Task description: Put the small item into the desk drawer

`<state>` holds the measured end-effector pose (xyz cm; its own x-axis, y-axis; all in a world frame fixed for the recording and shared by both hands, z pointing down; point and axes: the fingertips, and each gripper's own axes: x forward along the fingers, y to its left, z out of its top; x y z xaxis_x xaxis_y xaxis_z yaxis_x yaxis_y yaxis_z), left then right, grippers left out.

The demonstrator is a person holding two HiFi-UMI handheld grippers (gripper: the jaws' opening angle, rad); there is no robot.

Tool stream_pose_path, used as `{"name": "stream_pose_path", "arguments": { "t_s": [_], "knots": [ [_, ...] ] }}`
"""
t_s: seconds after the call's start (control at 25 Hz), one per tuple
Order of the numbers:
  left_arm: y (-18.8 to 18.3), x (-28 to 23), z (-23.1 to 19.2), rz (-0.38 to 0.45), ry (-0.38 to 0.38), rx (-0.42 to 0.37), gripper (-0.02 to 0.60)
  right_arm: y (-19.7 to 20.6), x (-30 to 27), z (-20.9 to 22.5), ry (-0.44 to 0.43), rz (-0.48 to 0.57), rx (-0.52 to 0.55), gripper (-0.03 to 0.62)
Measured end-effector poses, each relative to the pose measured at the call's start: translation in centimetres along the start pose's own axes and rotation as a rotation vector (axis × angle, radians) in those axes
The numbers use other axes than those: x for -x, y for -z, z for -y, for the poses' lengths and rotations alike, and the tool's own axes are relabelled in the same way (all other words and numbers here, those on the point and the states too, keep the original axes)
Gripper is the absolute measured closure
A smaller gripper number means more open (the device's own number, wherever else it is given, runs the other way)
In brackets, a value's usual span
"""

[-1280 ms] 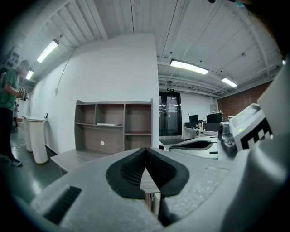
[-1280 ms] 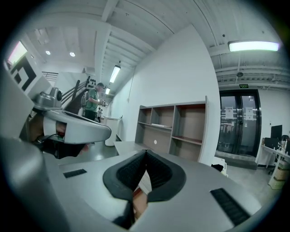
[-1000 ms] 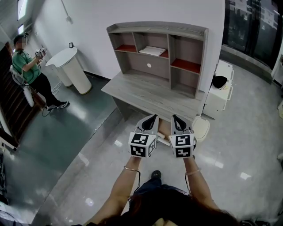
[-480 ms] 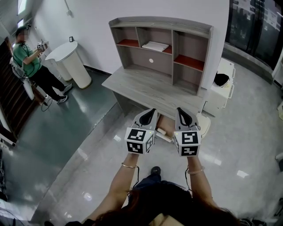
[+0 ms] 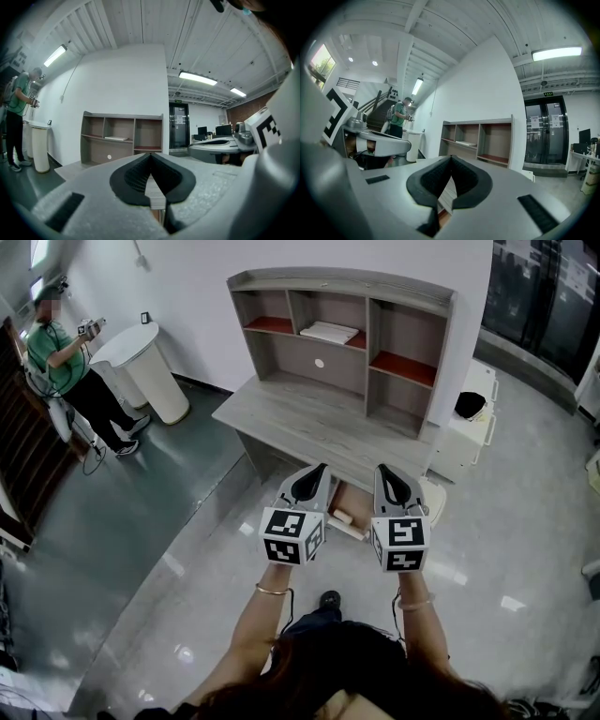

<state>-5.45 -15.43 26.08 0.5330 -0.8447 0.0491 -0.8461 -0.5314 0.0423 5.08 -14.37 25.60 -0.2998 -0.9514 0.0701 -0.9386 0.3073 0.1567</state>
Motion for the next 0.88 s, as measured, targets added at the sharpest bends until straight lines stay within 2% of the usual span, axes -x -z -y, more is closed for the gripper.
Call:
{"name": "stream_pose_path", "arguments": {
  "t_s": [0.88],
  "knots": [
    [0.1,-1.2,0.0,0.007,0.017,0.01,0.566,0.6,-1.2,0.4,0.004,-0.002,0.007,0.592]
  ]
}}
